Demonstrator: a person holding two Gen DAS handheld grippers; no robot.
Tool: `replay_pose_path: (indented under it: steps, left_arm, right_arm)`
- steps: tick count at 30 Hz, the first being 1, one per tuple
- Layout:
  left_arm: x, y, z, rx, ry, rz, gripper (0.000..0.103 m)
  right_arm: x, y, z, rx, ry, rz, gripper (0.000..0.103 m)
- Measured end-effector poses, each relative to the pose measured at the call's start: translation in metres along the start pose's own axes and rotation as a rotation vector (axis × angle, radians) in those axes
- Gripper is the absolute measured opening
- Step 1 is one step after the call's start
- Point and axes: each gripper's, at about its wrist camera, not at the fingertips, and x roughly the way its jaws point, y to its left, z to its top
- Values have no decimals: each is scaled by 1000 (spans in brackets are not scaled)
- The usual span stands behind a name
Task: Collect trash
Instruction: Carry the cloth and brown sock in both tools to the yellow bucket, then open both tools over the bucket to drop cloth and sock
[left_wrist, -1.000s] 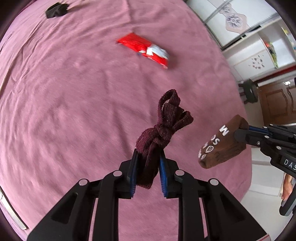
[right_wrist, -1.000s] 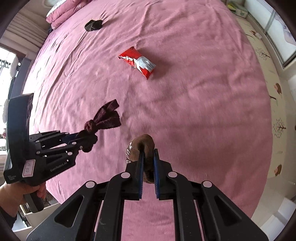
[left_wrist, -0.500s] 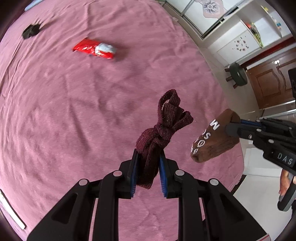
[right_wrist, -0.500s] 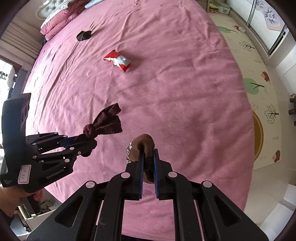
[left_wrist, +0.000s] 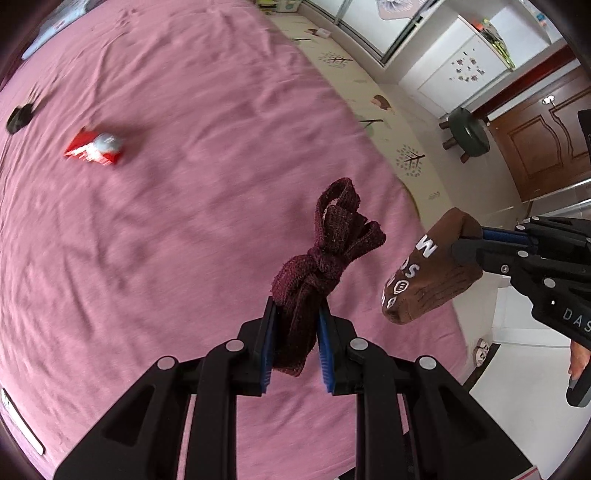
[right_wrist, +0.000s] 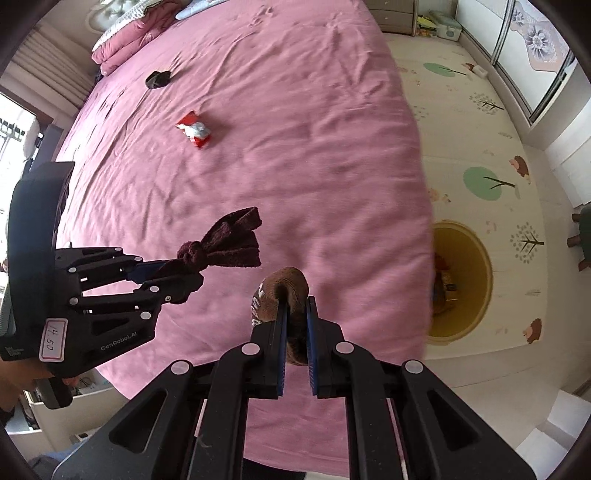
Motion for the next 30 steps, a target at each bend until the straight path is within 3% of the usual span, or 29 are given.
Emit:
replay_pose_path:
  steps: [15, 20, 27, 28, 29, 30]
  left_arm:
    - [45, -133, 75, 104, 34, -71, 21]
    - [64, -171, 101, 177, 53, -78, 21]
    - [71, -207, 132, 214, 38, -157, 22]
    - [70, -214, 137, 230, 36, -165, 25]
    - [70, -220, 140, 244, 30, -166, 36]
    - [70, -224, 143, 254, 25, -166, 47]
  right_arm:
    - [-42, -164, -17, 165, -54, -57, 9]
    - [-48, -201, -20, 217, -65, -86, 10]
    - [-57, -237, -16, 267, -95, -108, 10]
    - [-58, -240, -15, 272, -99, -112, 11]
    - [-60, -244, -14, 277, -107, -121, 12]
    - [-62, -249, -13, 284, -115, -127, 20]
